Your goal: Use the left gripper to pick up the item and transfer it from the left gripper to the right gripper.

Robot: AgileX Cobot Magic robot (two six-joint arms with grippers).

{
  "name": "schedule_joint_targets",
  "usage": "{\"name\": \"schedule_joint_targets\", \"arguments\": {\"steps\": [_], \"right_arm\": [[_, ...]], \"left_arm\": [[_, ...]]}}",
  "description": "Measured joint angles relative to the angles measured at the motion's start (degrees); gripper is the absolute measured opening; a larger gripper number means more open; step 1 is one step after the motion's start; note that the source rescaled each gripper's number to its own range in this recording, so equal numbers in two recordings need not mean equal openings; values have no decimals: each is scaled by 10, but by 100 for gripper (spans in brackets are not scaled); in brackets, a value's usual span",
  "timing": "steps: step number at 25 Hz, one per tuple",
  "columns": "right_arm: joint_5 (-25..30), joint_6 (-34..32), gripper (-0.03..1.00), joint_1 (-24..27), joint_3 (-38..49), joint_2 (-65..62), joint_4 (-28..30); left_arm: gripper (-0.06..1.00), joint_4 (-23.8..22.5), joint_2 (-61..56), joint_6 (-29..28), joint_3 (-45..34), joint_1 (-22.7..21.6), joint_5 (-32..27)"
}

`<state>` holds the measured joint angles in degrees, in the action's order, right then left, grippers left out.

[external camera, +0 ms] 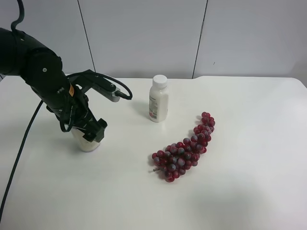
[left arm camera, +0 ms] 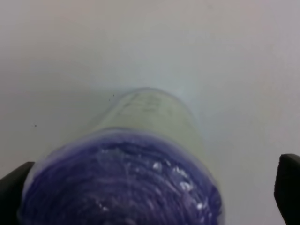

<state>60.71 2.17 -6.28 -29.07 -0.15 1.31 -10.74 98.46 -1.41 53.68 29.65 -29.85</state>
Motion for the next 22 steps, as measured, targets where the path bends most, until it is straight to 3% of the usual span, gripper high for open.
{"name": "schedule_joint_targets", "arguments": {"steps": [4,7,9,10,11,22], "right_arm": [[0,0,100,0,0,0,0],[0,0,100,0,0,0,0],[0,0,100,0,0,0,0],[0,0,100,0,0,0,0],[0,0,100,0,0,0,0],[0,0,100,0,0,0,0]], "left_arm": [[83,0,8,0,0,0,12],[61,0,8,0,0,0,13],[32,-2,8,0,0,0,13],[12,-3,8,0,0,0,13],[0,-3,8,1,1,0,13],[0,1,1,6,1,0,14]]}}
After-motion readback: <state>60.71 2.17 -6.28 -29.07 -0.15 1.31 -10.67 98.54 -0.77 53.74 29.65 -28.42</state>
